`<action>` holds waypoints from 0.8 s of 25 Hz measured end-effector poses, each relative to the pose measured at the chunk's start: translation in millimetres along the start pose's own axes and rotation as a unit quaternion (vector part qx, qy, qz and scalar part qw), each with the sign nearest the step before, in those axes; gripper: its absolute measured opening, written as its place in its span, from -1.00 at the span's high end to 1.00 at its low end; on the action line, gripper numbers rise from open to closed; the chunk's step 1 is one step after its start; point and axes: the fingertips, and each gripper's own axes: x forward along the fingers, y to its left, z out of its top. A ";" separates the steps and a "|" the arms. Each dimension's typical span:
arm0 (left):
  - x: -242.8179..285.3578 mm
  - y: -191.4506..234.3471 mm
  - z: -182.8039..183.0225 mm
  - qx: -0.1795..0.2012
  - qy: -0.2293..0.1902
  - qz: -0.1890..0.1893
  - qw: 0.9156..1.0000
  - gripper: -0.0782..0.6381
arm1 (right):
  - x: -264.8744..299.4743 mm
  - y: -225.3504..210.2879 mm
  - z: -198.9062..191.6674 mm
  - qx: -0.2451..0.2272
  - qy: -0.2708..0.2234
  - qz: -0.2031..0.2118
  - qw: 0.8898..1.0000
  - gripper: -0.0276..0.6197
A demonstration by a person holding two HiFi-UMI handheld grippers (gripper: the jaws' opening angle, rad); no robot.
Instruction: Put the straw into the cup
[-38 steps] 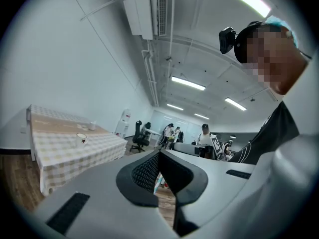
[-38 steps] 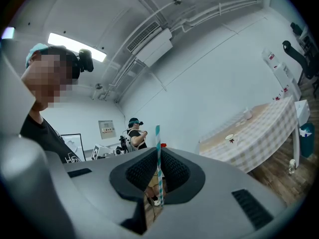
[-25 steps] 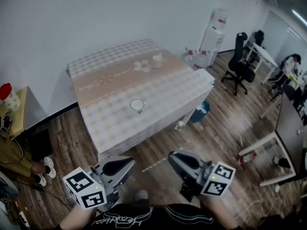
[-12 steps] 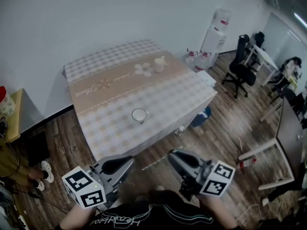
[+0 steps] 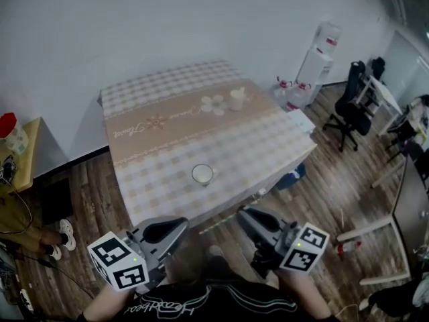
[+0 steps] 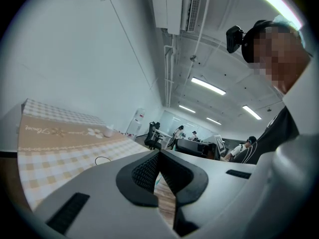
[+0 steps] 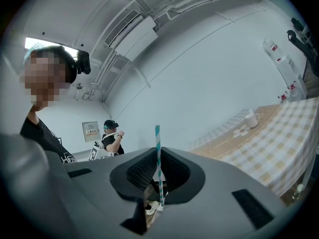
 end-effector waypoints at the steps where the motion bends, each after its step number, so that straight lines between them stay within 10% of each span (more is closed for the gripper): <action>1: 3.4 4.7 1.6 -0.002 0.000 0.005 1.000 0.79 | 4.3 -5.8 3.1 0.001 0.002 0.004 1.000 0.81; 20: 55.7 90.4 21.6 -0.055 -0.014 0.100 0.993 0.79 | 88.9 -121.2 44.7 0.003 0.051 0.046 0.998 0.81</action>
